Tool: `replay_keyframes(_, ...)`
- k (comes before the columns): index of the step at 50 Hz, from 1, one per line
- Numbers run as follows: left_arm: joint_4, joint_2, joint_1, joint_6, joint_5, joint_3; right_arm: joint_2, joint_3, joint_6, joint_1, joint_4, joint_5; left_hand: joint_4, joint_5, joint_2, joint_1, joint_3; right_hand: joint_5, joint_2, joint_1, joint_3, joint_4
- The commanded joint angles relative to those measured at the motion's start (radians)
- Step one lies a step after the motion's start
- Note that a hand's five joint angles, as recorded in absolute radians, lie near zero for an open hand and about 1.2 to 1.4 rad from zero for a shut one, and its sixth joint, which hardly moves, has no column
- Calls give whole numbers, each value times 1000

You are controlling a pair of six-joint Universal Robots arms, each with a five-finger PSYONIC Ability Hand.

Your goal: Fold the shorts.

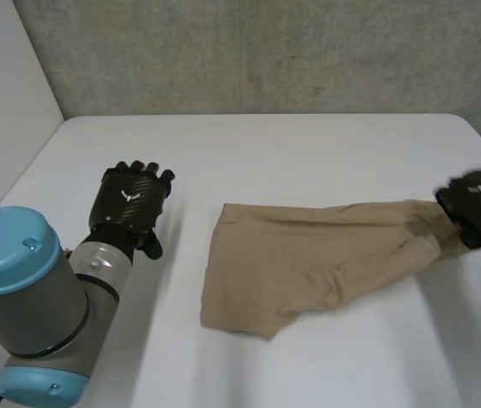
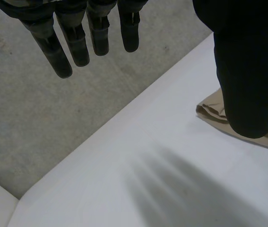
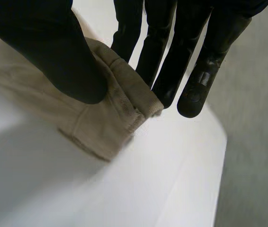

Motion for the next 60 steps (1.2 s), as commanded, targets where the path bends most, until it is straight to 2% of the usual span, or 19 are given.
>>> replay_keyframes(1,0,22,6,-4,-2,-7,56,-190,-22,299,13,0,-18,-12,-21,-26,-25,253,228,435,228,207)
replay_keyframes(3,0,26,11,-4,-2,-7,93,-221,-25,374,13,-6,-18,-12,-21,-26,-25,253,228,435,228,207)
replay_keyframes(4,-1,30,14,-4,-2,-7,131,-253,-24,464,8,-12,-18,-12,-21,-26,-25,253,228,435,228,207)
replay_keyframes(7,-1,51,24,-4,-2,-13,211,-305,-24,633,-18,-20,-21,-15,-23,-29,-28,253,228,435,228,207)
replay_keyframes(9,-1,60,29,-4,-2,-15,246,-314,-21,689,-38,-27,-21,-15,-23,-29,-28,253,228,435,228,207)
replay_keyframes(10,-1,63,32,-4,0,-15,264,-317,-19,710,-50,-31,-21,-15,-23,-29,-28,178,153,360,153,132)
replay_keyframes(11,-1,68,37,-4,1,-16,301,-316,-16,739,-68,-41,-21,-15,-23,-29,-28,-49,-74,133,-74,-95)
replay_keyframes(15,0,83,54,-1,1,-15,358,-311,-4,759,-85,-60,-21,-15,-23,-29,-28,-605,-630,-423,-630,-651)
replay_keyframes(20,2,102,98,-2,9,-2,334,-311,80,750,-105,-66,-18,-12,-21,-26,-25,-969,-994,-787,-994,-1015)
replay_keyframes(23,2,102,103,-2,12,22,269,-311,221,724,-144,-51,-18,-12,-21,-26,-25,-969,-994,-787,-994,-1015)
replay_keyframes(26,2,96,94,-4,9,62,179,-304,396,648,-167,-41,-15,-10,-18,-23,-22,-969,-994,-787,-994,-1015)
replay_keyframes(29,2,83,80,-8,9,96,133,-305,507,594,-165,-29,-15,-10,-18,-23,-22,-969,-994,-787,-994,-1015)
replay_keyframes(32,2,16,20,-27,9,151,130,-305,590,537,-156,-12,-12,-7,-15,-20,-19,-969,-994,-787,-994,-1015)
replay_keyframes(37,-18,-101,-87,-39,6,263,215,-330,576,511,-90,31,-6,-1,-9,-14,-13,-969,-994,-787,-994,-1015)
replay_keyframes(41,-105,-246,-138,-54,6,390,309,-380,559,509,-49,40,-9,-4,-12,-17,-16,-969,-994,-787,-994,-1015)
replay_keyframes(49,-327,-436,-135,-172,7,583,482,-469,559,491,34,42,-6,-1,-9,-14,-13,-969,-994,-787,-994,-1015)
replay_keyframes(56,-481,-484,-115,-205,9,616,524,-468,524,450,142,37,3,8,0,-5,-4,-969,-994,-787,-994,-1015)
replay_keyframes(60,-495,-480,-123,-203,12,579,518,-433,447,419,157,43,3,8,0,-5,-4,-969,-994,-787,-994,-1015)
